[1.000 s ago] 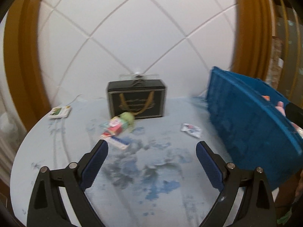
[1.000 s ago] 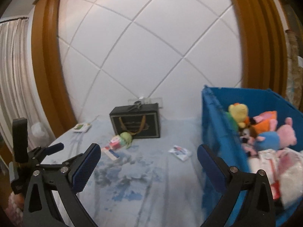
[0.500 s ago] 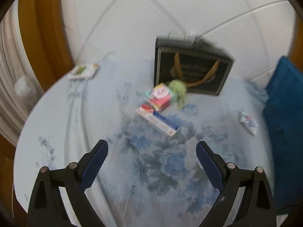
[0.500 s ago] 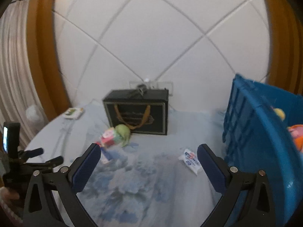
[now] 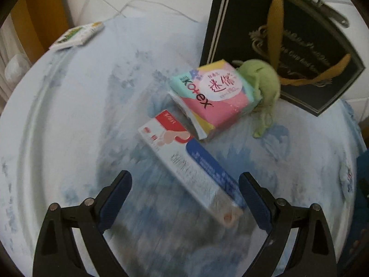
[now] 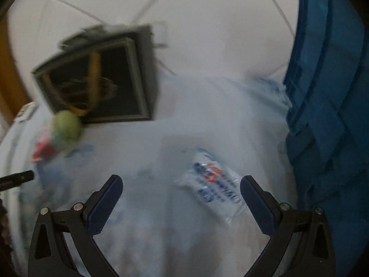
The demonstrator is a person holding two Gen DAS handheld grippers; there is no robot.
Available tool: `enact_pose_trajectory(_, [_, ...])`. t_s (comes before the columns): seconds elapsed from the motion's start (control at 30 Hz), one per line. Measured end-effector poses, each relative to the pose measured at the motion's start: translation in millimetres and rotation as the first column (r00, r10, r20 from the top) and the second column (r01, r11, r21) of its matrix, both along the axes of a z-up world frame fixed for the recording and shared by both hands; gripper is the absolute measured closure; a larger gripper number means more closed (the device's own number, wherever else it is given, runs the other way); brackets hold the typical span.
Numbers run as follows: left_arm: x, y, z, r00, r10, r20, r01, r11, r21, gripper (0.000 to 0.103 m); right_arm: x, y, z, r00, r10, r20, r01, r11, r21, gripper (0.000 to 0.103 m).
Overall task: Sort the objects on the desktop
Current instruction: 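Grasp the white-blue ointment box with the left tool while the right grasps the wet-wipes pack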
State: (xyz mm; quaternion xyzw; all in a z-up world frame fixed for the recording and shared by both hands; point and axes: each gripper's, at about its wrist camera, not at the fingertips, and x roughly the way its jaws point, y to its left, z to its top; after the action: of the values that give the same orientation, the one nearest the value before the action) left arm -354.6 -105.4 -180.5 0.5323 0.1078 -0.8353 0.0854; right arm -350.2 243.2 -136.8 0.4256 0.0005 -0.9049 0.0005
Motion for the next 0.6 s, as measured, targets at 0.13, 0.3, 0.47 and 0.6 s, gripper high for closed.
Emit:
enact_pose_trajectory(0.13, [-12,3,-16,1.0,0.005,0.024,-0.006,1.0,0.009,0.008,-22,25,-34,0.996,-0.066,0.068,0.067,0.998,-0.011,0.0])
enact_pose_trajectory(0.3, [-12,20,-20,0.998,-0.057,-0.012,0.056,0.996,-0.075,0.023,-34,43,-60,0.988,-0.103,0.115,0.109,0.993,-0.051,0.0])
enact_pose_trajectory(0.47, [9,33,-19,0.993,-0.113,-0.03,0.11,0.991,-0.079,0.041,-33,45,-62,0.988,-0.118,0.1,0.127,0.988,-0.086,0.0])
enact_pose_trajectory(0.6, [29,38,-18,0.989,-0.144,-0.03,0.142,0.987,-0.074,0.047,-26,26,-66,0.985,-0.081,0.154,0.096,0.991,-0.094,0.0])
